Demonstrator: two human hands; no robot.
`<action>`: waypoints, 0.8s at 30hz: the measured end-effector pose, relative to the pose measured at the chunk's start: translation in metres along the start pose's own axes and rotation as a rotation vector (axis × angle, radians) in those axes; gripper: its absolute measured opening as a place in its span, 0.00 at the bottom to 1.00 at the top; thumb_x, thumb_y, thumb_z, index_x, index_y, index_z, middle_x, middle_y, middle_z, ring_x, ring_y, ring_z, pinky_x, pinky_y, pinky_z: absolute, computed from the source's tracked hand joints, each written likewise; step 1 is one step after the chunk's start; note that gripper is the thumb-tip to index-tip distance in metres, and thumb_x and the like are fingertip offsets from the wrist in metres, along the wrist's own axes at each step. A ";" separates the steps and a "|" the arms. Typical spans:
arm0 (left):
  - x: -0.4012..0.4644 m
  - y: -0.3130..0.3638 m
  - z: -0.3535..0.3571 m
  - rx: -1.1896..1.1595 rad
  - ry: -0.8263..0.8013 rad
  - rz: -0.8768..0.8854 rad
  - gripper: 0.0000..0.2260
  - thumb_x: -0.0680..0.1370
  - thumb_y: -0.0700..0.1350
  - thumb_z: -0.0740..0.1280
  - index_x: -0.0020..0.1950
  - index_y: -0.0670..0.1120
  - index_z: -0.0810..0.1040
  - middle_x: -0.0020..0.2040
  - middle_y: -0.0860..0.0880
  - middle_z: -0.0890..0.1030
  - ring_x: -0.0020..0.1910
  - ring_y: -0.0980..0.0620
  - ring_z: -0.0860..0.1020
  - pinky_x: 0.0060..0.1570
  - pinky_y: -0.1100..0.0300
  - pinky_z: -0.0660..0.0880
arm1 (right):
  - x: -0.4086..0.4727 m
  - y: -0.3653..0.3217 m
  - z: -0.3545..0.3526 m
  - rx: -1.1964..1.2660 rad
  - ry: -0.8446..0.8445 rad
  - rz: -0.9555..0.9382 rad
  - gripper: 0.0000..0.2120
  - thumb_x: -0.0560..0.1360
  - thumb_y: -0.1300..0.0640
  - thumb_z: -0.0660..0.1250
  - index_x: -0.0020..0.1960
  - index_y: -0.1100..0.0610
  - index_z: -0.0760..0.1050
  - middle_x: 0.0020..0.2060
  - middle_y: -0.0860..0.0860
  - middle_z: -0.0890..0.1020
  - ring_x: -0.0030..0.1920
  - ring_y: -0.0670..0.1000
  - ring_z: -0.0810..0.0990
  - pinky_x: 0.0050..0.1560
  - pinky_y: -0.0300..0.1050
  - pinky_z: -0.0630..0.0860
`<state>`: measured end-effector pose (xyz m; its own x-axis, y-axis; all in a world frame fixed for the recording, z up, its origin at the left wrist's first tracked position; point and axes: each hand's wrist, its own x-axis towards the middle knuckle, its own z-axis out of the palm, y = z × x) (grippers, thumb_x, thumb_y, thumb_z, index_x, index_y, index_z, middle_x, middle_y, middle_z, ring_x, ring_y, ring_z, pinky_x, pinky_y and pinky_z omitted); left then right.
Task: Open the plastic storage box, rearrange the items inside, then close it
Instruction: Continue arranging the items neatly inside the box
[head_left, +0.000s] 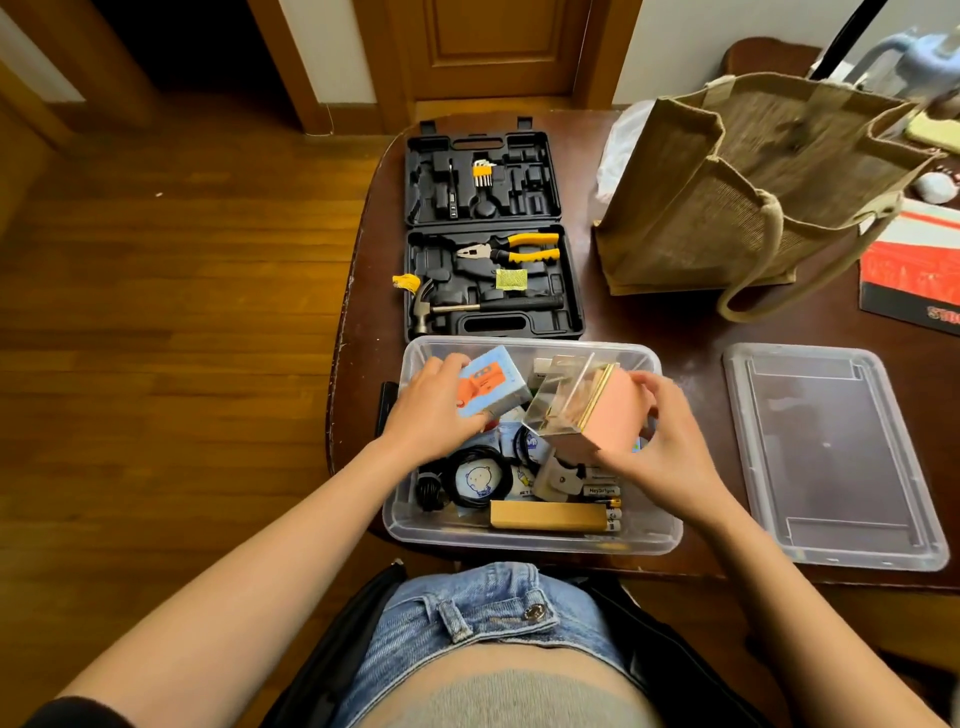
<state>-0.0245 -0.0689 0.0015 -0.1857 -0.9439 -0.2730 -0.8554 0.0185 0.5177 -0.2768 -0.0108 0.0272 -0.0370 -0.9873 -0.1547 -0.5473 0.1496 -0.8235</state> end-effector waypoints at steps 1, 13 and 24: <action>-0.001 -0.001 0.002 0.015 0.007 -0.013 0.28 0.72 0.55 0.71 0.68 0.50 0.66 0.60 0.47 0.72 0.58 0.47 0.71 0.52 0.49 0.74 | -0.001 0.001 -0.003 0.055 0.003 0.013 0.37 0.60 0.55 0.78 0.63 0.46 0.63 0.56 0.42 0.68 0.55 0.39 0.70 0.50 0.30 0.70; -0.009 0.010 0.015 -0.210 -0.192 0.233 0.33 0.72 0.44 0.73 0.74 0.47 0.64 0.69 0.48 0.67 0.68 0.52 0.66 0.66 0.63 0.64 | -0.008 -0.005 -0.002 0.551 -0.104 0.109 0.38 0.60 0.50 0.77 0.64 0.35 0.62 0.60 0.38 0.72 0.55 0.35 0.78 0.47 0.36 0.79; -0.030 0.017 -0.006 -0.801 -0.481 -0.006 0.41 0.70 0.40 0.75 0.76 0.56 0.56 0.72 0.47 0.66 0.64 0.49 0.75 0.62 0.50 0.74 | 0.000 -0.007 0.012 0.632 -0.256 0.201 0.42 0.56 0.45 0.77 0.67 0.45 0.66 0.62 0.53 0.75 0.58 0.51 0.79 0.52 0.45 0.78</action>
<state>-0.0308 -0.0424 0.0230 -0.5157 -0.7023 -0.4907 -0.3017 -0.3872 0.8712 -0.2628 -0.0111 0.0263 0.1540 -0.9052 -0.3962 0.0426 0.4067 -0.9126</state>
